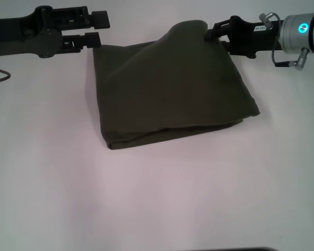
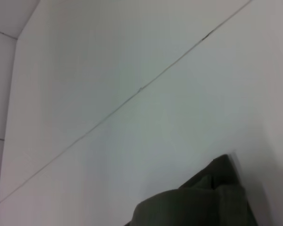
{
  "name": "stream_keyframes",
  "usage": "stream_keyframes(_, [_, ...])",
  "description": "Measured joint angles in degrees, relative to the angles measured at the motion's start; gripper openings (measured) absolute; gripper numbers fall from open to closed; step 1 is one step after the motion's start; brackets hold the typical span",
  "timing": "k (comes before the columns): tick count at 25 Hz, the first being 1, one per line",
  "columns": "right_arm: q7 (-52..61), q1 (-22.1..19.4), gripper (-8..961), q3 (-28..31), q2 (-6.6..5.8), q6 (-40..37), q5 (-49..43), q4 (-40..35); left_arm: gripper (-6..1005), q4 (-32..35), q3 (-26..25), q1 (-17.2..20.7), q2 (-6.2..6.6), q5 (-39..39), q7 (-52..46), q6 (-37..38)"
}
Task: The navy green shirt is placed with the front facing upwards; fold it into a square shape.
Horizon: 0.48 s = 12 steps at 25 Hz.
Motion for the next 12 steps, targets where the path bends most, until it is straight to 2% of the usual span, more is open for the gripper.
stream_keyframes(12, [-4.94, 2.08, 436, 0.45, 0.17, 1.36, 0.90, -0.14, 703, 0.26, 0.00, -0.27, 0.00, 0.00, 0.09, -0.35])
